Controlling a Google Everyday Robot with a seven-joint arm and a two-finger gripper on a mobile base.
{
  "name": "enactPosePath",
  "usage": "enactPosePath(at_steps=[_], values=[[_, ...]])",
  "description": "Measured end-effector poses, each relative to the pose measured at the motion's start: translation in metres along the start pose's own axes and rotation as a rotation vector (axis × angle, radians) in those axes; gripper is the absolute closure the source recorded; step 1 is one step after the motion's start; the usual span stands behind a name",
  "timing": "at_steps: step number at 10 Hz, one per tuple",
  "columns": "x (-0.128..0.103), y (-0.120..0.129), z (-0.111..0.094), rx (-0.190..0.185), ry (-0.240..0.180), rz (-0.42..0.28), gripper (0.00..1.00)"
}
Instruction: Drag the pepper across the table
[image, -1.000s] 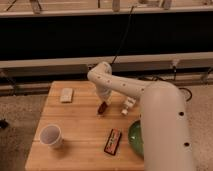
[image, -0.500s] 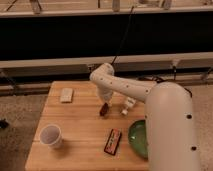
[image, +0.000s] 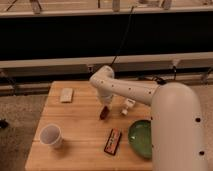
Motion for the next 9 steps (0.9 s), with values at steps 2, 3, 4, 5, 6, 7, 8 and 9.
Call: enactPosePath(at_steps=[2, 3, 4, 5, 6, 7, 8, 9], values=[[-0.008, 0.009, -0.002, -0.006, -0.003, -0.009, 0.99], [-0.013, 0.014, -0.002, -0.010, -0.003, -0.016, 0.99], [-0.017, 0.014, -0.003, -0.010, -0.004, -0.023, 0.99], [-0.022, 0.012, -0.004, -0.003, -0.005, -0.035, 0.99], [-0.026, 0.014, -0.004, -0.004, -0.006, -0.043, 0.99], [-0.031, 0.014, -0.005, -0.010, -0.003, -0.053, 0.99], [-0.035, 0.011, -0.006, -0.012, -0.004, -0.061, 0.99], [-0.039, 0.008, -0.006, -0.014, -0.006, -0.070, 0.99]])
